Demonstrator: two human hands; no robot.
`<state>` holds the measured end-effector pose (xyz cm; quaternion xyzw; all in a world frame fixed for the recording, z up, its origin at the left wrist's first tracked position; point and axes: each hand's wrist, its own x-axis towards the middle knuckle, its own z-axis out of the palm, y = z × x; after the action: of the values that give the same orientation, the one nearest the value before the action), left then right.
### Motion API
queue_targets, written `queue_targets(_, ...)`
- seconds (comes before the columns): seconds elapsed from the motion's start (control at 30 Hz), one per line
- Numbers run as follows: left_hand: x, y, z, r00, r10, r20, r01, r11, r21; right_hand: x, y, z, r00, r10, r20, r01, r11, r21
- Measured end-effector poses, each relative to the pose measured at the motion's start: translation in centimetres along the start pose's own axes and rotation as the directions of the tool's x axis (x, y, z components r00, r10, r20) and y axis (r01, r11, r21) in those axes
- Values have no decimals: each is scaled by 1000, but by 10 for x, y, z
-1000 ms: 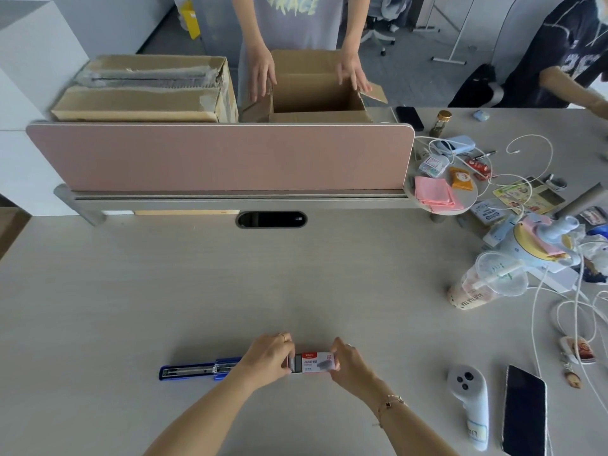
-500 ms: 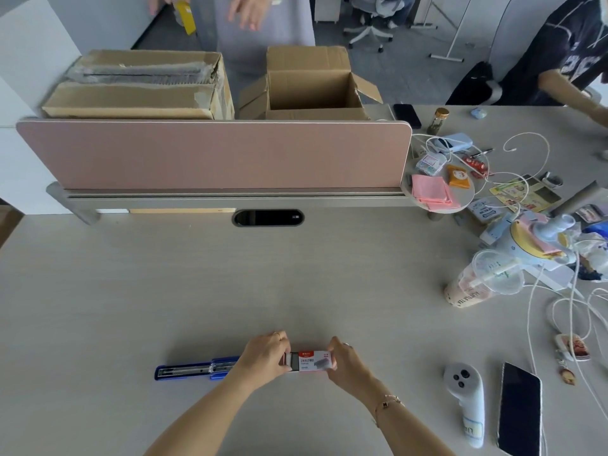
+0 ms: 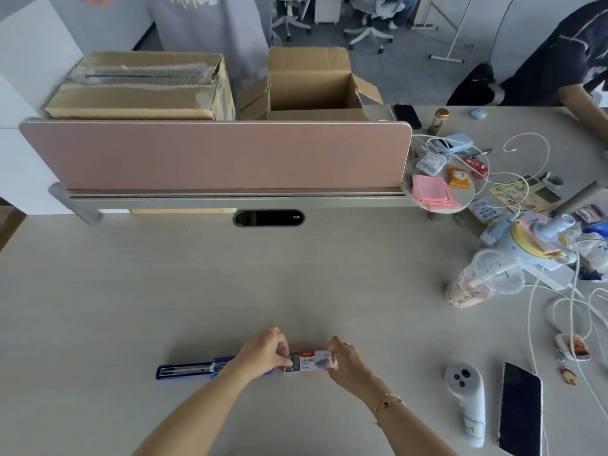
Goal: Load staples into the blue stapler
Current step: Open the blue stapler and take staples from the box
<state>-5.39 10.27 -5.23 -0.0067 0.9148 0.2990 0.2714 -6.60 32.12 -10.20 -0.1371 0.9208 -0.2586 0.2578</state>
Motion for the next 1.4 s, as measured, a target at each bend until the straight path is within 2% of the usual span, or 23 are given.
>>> queue_targets(0.1, 0, -3, -5, 999, -9, 52, 11, 999, -41, -2, 0, -1, 1000, 6, 8, -6, 1000, -6)
queue_targets(0.23, -2, -6, -8, 999, -9, 44, 13, 996, -92, -8, -10, -11, 1000, 18, 5, -18, 999, -39)
queue_targets(0.3, -3, -4, -11, 999, -28, 27, 32, 992, -126, -13, -19, -19, 1000, 23, -15, -25, 990, -141)
queue_targets(0.37, -5, -1, -14, 998, -55, -9, 52, 980, -190, -18, -31, -24, 994, 15, -110, -40, 974, -223)
queue_targets(0.43, -5, 1, -16, 995, -84, -51, 68, 960, -270, -17, -45, -25, 981, -30, -193, -13, 975, -220)
queue_targets(0.63, -12, 7, -22, 992, -119, -47, 87, 896, -436, -6, -83, -14, 960, -199, -196, 145, 955, -257)
queue_targets(0.73, -15, 4, -23, 992, -117, -49, 80, 877, -473, -4, -90, -11, 933, -245, -263, 174, 948, -267)
queue_targets(0.87, -21, 1, -25, 986, -145, -83, 87, 869, -487, -2, -93, -11, 918, -264, -297, 184, 945, -271)
queue_targets(1.17, -36, -16, -32, 983, -161, -91, 90, 846, -525, 1, -107, -8, 917, -308, -253, 221, 921, -322)
queue_targets(1.4, -42, -34, -34, 969, -170, -177, 73, 888, -455, 5, -121, -5, 907, -377, -188, 313, 902, -296)
